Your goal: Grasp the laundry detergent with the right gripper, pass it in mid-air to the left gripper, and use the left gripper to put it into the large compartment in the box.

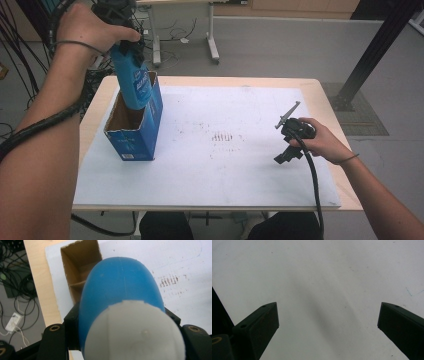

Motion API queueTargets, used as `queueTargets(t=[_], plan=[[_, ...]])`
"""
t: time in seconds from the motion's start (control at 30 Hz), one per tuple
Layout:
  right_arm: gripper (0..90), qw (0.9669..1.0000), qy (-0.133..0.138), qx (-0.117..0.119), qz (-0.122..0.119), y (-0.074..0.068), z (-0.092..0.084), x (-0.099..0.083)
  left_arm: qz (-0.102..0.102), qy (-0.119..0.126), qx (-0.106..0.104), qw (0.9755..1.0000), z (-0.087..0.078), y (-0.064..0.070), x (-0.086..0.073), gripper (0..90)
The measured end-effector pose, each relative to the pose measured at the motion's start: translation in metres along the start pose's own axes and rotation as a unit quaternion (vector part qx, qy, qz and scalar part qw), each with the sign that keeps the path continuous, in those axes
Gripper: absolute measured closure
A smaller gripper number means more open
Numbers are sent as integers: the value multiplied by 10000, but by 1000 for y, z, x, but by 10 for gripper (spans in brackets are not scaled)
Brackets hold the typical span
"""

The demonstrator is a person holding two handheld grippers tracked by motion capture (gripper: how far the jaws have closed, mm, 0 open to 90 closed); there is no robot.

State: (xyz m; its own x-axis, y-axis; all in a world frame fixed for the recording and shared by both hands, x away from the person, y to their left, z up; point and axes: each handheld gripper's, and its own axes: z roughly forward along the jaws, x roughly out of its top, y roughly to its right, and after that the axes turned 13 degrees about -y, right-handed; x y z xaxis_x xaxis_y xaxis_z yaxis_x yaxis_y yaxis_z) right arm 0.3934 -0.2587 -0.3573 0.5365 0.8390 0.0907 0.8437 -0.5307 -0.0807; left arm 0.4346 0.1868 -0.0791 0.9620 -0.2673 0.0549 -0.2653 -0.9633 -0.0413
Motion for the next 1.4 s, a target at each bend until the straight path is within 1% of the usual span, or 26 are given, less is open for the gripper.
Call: queueTargets(t=[0.03,0.1,0.17,0.33,0.43,0.57,0.63,0.77,0.83,1.03,1.27,1.4], plan=[[37,10000,2,-9,-2,0,0,0,-40,-1,-68,10000,2,-3,-1,379],[36,10000,25,0,23,1,0,0,-96,23,-108,9999,3,-7,-1,380],[36,10000,30,8,22,1,0,0,-172,77,-83,9998,4,-10,-2,379],[36,10000,40,30,25,1,1,1,-299,42,107,9995,8,-14,-2,379],[37,10000,58,58,38,1,1,0,-366,53,115,9993,11,-17,-2,379],[36,10000,64,50,52,1,2,0,-450,7,82,9990,21,-22,-3,379],[36,10000,55,61,53,1,3,-1,-497,23,79,9987,26,-24,-4,380],[37,10000,49,64,42,0,3,-1,-558,-50,89,9984,36,-29,-4,379],[36,10000,63,42,33,0,2,-1,-622,-28,82,9980,41,-31,-4,379],[36,10000,69,60,38,1,2,-1,-702,-77,80,9975,57,-38,-5,379],[36,9999,90,99,26,-1,5,1,-671,-150,61,9976,75,-36,-2,379],[37,9999,60,103,19,-2,6,1,-699,-191,-21,9974,86,-37,-1,379]])
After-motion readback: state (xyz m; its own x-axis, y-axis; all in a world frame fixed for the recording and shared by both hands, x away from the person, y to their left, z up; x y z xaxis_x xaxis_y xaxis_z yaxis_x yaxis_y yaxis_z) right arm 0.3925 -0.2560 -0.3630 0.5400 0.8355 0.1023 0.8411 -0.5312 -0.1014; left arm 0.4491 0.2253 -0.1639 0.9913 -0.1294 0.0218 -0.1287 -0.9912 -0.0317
